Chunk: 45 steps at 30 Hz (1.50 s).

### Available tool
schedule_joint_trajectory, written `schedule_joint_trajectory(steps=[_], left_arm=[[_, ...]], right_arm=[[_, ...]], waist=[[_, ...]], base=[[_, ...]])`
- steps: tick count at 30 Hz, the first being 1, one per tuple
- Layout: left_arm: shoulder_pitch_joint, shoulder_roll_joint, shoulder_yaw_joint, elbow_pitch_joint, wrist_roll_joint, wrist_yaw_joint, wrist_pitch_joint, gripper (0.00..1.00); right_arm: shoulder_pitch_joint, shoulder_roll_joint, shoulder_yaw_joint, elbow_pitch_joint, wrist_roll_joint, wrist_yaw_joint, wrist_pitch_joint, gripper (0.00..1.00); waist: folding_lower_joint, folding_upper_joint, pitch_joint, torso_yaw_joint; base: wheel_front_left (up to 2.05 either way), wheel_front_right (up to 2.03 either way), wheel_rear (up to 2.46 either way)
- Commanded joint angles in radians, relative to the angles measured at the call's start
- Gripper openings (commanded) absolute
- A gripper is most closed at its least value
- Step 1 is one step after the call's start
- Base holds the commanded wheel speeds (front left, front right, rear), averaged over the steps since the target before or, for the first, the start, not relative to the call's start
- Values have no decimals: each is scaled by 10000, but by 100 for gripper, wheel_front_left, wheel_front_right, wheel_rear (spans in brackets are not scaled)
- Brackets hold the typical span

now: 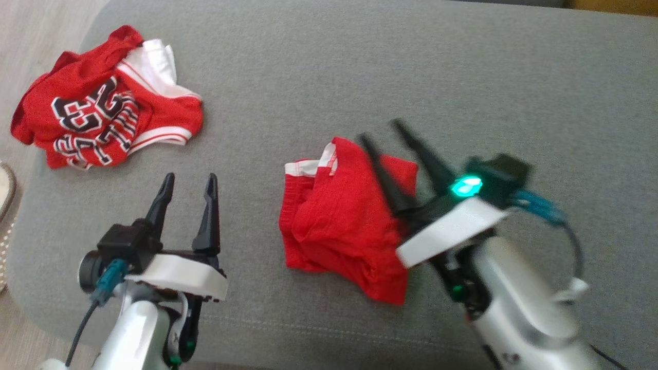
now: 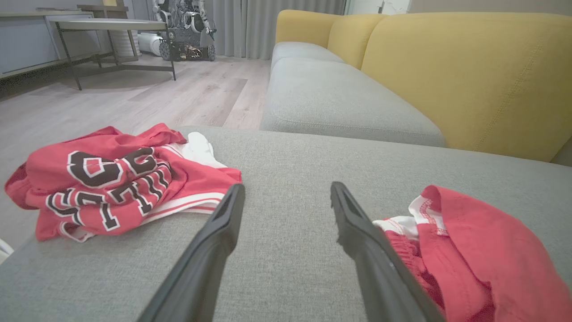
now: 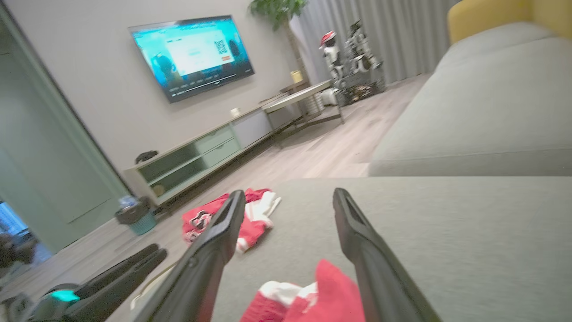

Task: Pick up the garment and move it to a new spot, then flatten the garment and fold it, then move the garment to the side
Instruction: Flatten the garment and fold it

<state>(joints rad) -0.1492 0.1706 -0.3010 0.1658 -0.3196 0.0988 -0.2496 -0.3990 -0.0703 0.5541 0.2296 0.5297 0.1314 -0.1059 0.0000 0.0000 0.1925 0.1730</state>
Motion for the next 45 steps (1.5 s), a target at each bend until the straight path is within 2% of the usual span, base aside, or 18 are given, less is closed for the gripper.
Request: schedule_joint_trajectory(steps=[1,8,13,28,45], left_arm=[[-275,258,448,-356,63,94,-116,100],[-79,518,544,-645,148,229,-103,100],[87,710,592,-863,189,305,-69,100],[1359,1139,378,-1492,291,545,383,100],[2024,1272,245,-1858,233,804,753,100]], right_arm=[[285,194,-275,-468,-253,-7,-60,100],[1725,190,-3323,-1576,-2006,-7,519,100],[2600,193,-4500,-2225,-2804,-7,954,100],[4275,199,-5273,-2929,-3253,-7,1576,100],[5143,200,-5473,-3427,-3282,-7,1952,100]], waist=[[0,0,-108,-125],[0,0,-322,-420],[0,0,-410,-586],[0,0,-1755,-889],[0,0,-2206,-839]], base=[[0,0,0],[0,0,0],[0,0,0],[0,0,0],[0,0,0]])
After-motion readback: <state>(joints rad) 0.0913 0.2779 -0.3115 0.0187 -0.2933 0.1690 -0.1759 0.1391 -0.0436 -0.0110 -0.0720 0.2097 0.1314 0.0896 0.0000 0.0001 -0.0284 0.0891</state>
